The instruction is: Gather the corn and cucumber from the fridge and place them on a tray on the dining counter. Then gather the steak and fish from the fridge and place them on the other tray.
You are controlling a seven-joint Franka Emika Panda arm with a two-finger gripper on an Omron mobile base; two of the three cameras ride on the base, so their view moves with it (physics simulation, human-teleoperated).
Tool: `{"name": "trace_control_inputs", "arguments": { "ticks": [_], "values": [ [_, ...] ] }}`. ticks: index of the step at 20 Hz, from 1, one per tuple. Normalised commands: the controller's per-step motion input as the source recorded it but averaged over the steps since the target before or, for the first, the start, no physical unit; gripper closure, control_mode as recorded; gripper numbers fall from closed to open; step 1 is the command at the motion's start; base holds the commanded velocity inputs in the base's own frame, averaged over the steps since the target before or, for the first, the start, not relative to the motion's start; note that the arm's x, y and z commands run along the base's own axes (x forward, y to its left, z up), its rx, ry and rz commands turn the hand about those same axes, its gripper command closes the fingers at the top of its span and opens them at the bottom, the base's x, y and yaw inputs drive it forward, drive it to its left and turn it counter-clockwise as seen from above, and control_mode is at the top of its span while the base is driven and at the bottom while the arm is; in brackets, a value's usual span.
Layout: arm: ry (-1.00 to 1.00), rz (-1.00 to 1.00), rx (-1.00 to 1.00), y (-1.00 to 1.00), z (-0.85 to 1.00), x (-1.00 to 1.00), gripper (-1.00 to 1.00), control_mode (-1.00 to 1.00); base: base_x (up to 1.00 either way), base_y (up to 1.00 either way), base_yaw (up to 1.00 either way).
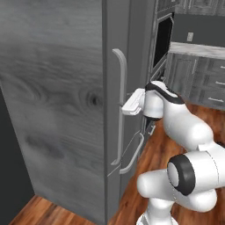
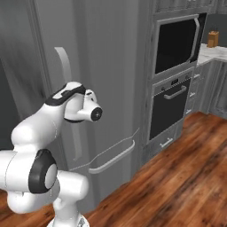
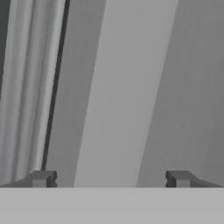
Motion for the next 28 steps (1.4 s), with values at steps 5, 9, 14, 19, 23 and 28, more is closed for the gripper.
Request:
{"name": "trace_control_inputs", "arguments": {
  "ticks": [5, 9, 14, 19, 23, 28],
  "values": [
    [0.07, 0.08, 0.02, 0.34, -0.12, 0.32, -1.00, -1.00, 0.00, 0.00, 0.00],
    [0.07, 0.09, 0.00, 0.52, -0.15, 0.34, 1.00, -1.00, 0.00, 0.00, 0.00],
    [0.06, 0.04, -0.01, 0.31, -0.04, 0.19, 1.00, -1.00, 0.00, 0.00, 0.00],
    [-0.03, -0.10, 0.06, -0.40, 0.02, -0.33, 1.00, -1.00, 0.00, 0.00, 0.00],
    [0.00, -0.28, 0.11, -0.81, 0.22, -0.63, 1.00, -1.00, 0.00, 0.00, 0.00],
    [0.05, -0.28, 0.15, -0.96, 0.40, -0.61, 1.00, -1.00, 0.00, 0.00, 0.00]
  ]
}}
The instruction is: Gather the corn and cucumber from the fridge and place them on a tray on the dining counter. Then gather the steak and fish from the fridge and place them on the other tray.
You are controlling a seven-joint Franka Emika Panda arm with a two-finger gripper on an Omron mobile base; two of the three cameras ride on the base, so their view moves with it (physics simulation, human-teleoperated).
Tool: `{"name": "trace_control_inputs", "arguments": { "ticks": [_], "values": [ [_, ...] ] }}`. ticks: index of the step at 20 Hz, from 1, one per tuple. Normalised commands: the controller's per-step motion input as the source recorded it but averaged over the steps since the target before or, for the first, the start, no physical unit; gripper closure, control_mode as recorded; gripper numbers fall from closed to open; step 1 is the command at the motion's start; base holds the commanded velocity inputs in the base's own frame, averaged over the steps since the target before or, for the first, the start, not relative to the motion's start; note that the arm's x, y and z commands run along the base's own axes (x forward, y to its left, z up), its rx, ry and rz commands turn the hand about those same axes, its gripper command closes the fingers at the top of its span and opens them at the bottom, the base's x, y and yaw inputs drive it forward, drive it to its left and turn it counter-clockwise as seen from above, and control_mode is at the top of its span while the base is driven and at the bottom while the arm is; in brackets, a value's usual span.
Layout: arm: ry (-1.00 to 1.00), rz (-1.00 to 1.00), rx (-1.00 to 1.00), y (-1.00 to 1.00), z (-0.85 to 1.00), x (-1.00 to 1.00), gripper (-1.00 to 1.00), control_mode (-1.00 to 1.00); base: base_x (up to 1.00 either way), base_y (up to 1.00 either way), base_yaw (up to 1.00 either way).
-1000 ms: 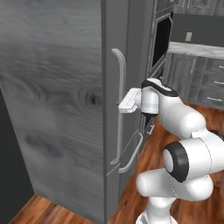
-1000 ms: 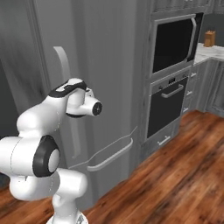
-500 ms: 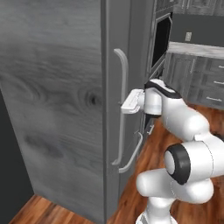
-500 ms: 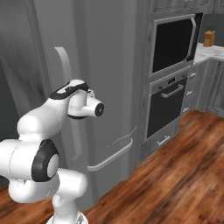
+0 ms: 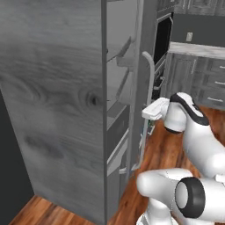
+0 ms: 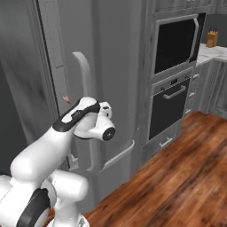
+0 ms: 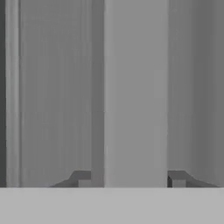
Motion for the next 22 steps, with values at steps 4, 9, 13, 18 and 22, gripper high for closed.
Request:
{"name": "trace_control_inputs", "arguments": {
  "ticks": [4, 9, 13, 18, 22],
  "values": [
    [0.17, -0.28, 0.19, -1.00, 0.55, -0.40, 1.00, -1.00, 0.00, 0.00, 0.00],
    [0.20, -0.27, 0.14, -0.98, 0.41, -0.27, 1.00, -1.00, 0.00, 0.00, 0.00],
    [0.23, -0.24, 0.14, -1.00, 0.41, -0.15, 1.00, -1.00, 0.00, 0.00, 0.00],
    [0.09, -0.16, 0.10, -0.80, 0.16, -0.45, -1.00, -1.00, 0.00, 0.00, 0.00],
    [-0.22, 0.00, 0.02, -0.16, 0.00, -1.00, -1.00, -1.00, 0.00, 0.00, 0.00]
  ]
}}
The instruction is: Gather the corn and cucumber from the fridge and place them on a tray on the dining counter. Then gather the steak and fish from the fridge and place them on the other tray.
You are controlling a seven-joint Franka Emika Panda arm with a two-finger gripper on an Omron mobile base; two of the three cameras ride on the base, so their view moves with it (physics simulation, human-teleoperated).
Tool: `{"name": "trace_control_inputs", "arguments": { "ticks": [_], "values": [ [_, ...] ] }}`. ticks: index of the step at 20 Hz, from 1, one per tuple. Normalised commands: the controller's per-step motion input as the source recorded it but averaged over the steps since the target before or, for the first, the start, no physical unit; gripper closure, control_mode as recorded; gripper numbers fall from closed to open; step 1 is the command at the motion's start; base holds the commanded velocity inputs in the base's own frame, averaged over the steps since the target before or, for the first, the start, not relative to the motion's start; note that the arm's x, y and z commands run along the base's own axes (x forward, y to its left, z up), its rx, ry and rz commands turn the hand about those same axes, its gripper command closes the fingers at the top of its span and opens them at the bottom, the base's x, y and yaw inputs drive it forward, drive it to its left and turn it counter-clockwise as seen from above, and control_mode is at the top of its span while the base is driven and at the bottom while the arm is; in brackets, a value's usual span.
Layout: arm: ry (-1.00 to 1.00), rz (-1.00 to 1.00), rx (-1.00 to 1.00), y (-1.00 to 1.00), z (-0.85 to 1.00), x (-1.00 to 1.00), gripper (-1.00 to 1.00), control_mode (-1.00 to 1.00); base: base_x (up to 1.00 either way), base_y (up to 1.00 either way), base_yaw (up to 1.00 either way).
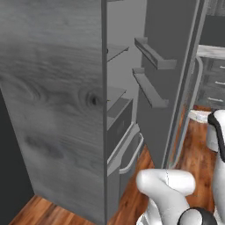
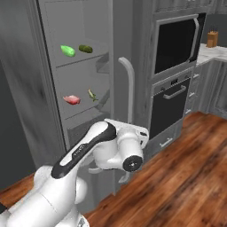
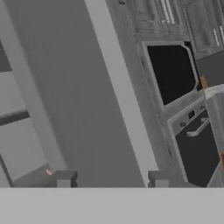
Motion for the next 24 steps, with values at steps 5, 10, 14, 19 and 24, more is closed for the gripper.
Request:
{"name": "trace_control_inputs", "arguments": {
  "ticks": [5, 10, 14, 19, 24],
  "values": [
    [-0.23, 0.00, 0.02, 0.00, 0.13, -1.00, -1.00, -1.00, 0.00, 0.00, 0.00],
    [-0.11, -0.05, -0.01, 0.28, 0.72, -0.91, -1.00, -1.00, 0.00, 0.00, 0.00],
    [0.00, -0.17, -0.04, 0.39, 1.00, -0.38, -1.00, -1.00, 0.00, 0.00, 0.00],
    [0.07, -0.24, -0.10, 0.41, 0.96, -0.11, -1.00, -1.00, 0.00, 0.00, 0.00],
    [0.23, -0.37, -0.17, 0.41, 0.49, 0.25, -1.00, -1.00, 0.00, 0.00, 0.00]
  ]
}}
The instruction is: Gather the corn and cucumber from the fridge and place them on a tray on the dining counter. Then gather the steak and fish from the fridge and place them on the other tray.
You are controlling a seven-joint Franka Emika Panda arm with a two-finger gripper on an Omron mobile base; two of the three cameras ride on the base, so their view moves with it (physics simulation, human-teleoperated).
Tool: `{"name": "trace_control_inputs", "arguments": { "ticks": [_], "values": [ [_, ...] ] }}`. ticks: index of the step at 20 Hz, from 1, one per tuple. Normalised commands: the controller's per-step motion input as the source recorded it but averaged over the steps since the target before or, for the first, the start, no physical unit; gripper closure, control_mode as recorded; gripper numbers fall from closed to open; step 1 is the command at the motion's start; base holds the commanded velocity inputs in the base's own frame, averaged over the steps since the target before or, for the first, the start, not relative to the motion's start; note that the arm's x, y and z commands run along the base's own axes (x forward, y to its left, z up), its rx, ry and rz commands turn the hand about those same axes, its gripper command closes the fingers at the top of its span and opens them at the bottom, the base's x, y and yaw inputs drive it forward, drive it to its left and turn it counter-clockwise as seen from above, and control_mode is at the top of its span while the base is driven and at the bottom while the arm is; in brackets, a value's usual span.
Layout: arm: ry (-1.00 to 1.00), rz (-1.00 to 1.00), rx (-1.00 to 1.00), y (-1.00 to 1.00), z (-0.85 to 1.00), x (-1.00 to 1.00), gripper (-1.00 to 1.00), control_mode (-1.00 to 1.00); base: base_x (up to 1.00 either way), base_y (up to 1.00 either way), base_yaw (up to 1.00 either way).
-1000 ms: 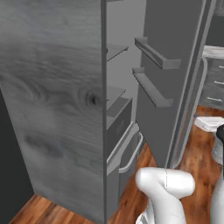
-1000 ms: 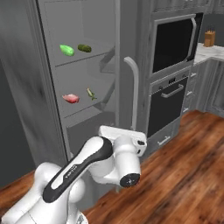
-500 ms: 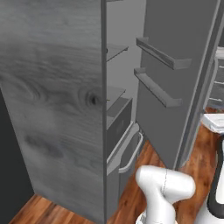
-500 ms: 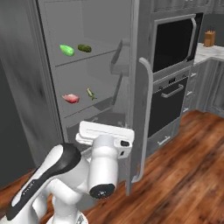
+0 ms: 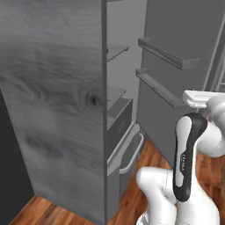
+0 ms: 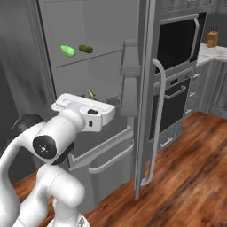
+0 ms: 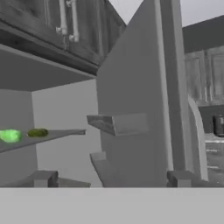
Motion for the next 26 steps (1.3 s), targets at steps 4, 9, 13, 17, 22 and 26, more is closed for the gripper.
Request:
{"name": "trace_control_inputs", "arguments": {
  "ticks": [4, 9, 13, 17, 22, 26],
  "values": [
    [0.36, -0.30, -0.10, 0.13, 0.50, 0.33, -1.00, -1.00, 0.00, 0.00, 0.00],
    [0.45, -0.23, -0.03, 0.00, 0.51, 0.33, -1.00, -1.00, 0.00, 0.00, 0.00],
    [0.40, -0.19, -0.05, 0.00, 0.09, 0.29, -1.00, -1.00, 0.00, 0.00, 0.00],
    [0.16, -0.01, -0.06, -0.03, -0.35, 0.09, -1.00, -1.00, 0.00, 0.00, 0.00],
    [0.14, 0.03, -0.12, -0.03, -0.09, 0.47, -1.00, -1.00, 0.00, 0.00, 0.00],
    [0.01, 0.15, -0.17, -0.04, -0.18, 0.50, -1.00, -1.00, 0.00, 0.00, 0.00]
  ]
}}
